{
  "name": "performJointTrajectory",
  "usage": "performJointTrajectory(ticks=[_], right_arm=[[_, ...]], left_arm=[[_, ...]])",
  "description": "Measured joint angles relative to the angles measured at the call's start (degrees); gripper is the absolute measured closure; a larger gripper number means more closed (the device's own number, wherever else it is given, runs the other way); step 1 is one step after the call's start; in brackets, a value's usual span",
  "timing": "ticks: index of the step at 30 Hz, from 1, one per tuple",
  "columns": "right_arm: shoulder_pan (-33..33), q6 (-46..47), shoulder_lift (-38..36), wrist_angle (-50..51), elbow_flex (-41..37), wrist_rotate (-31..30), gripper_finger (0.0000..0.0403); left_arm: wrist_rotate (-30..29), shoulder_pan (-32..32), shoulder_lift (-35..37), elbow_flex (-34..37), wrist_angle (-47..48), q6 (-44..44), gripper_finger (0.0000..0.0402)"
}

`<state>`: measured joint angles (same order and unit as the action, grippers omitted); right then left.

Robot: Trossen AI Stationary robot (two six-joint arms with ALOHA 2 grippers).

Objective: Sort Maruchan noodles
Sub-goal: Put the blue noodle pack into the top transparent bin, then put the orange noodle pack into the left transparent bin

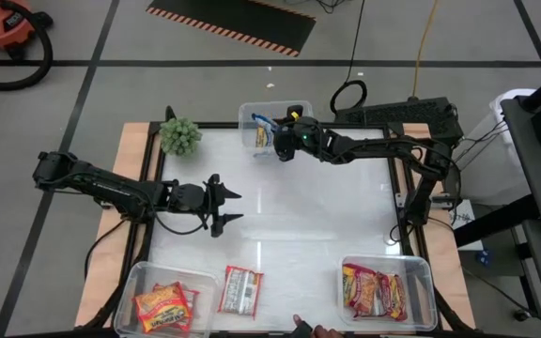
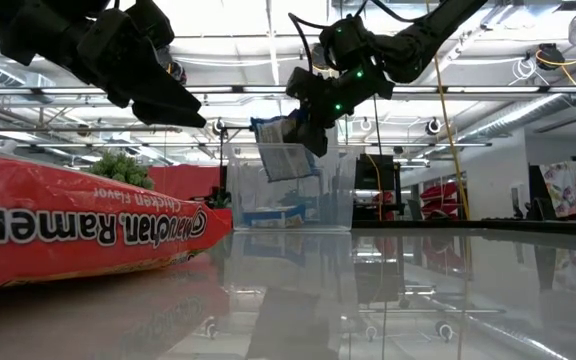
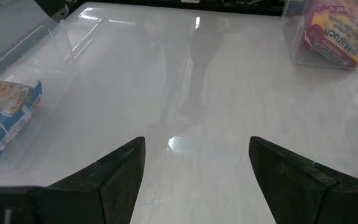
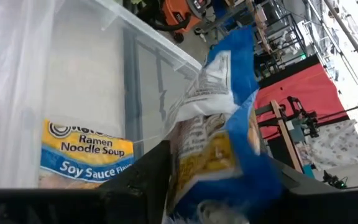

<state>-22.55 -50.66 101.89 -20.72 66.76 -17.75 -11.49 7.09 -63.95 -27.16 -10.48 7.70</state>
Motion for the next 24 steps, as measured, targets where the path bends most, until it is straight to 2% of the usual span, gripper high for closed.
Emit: performJointTrajectory(ticks=[7, 20, 24], right_arm=[[0.0, 2.6, -0.3, -0.5, 0.0, 0.0, 0.0212], [4.1, 12.1, -6.4, 5.0, 0.0, 3.0, 0.0211], [6.8, 18.3, -8.9, 6.1, 0.0, 3.1, 0.0211]], left_arm=[[0.0, 0.0, 0.0, 0.0, 0.0, 0.2, 0.0110], [0.0, 0.0, 0.0, 0.0, 0.1, 0.1, 0.0110], [0.0, 0.1, -0.1, 0.0, 0.1, 1.9, 0.0110]])
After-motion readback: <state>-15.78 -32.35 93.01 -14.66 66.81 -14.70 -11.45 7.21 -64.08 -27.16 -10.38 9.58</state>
